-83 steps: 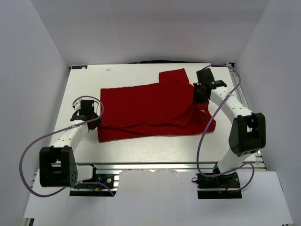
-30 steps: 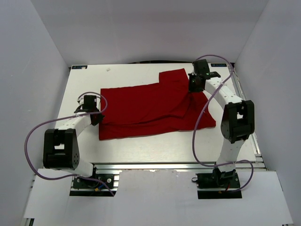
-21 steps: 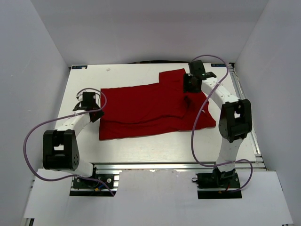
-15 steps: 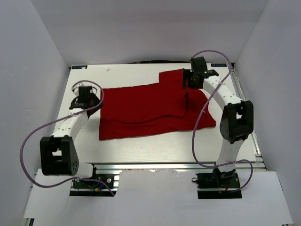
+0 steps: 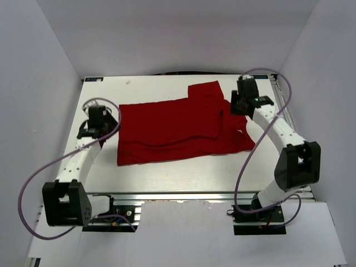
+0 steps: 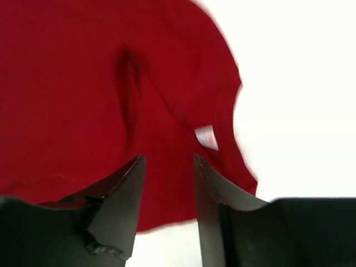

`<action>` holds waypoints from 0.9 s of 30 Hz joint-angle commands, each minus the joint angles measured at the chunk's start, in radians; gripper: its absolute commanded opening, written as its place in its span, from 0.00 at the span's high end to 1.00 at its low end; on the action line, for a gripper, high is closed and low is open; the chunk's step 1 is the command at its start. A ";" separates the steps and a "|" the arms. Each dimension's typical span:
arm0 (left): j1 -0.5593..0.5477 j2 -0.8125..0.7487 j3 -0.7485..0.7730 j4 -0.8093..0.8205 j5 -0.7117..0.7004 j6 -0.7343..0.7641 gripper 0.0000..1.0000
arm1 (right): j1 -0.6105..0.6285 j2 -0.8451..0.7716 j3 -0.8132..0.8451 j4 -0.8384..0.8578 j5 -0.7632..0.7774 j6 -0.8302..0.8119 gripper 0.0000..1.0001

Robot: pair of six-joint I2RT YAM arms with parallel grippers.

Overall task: Fold and stack the t-shirts
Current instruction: Fold the flattened tshirt in 1/3 of the way

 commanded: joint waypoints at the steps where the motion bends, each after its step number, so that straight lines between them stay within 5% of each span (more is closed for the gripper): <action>1: 0.004 -0.091 -0.129 -0.003 0.083 -0.035 0.40 | -0.013 -0.061 -0.169 0.045 -0.015 0.053 0.54; 9: 0.002 -0.090 -0.264 0.081 0.106 -0.068 0.40 | -0.014 -0.058 -0.353 0.139 -0.011 0.105 0.41; 19: -0.012 -0.044 -0.390 0.212 0.089 -0.126 0.42 | -0.019 0.088 -0.359 0.150 0.015 0.162 0.43; 24: -0.019 -0.039 -0.433 0.246 0.076 -0.134 0.44 | -0.019 0.101 -0.391 0.136 0.023 0.193 0.55; 27: -0.019 -0.044 -0.449 0.259 0.070 -0.134 0.51 | -0.021 0.109 -0.419 0.118 0.019 0.214 0.80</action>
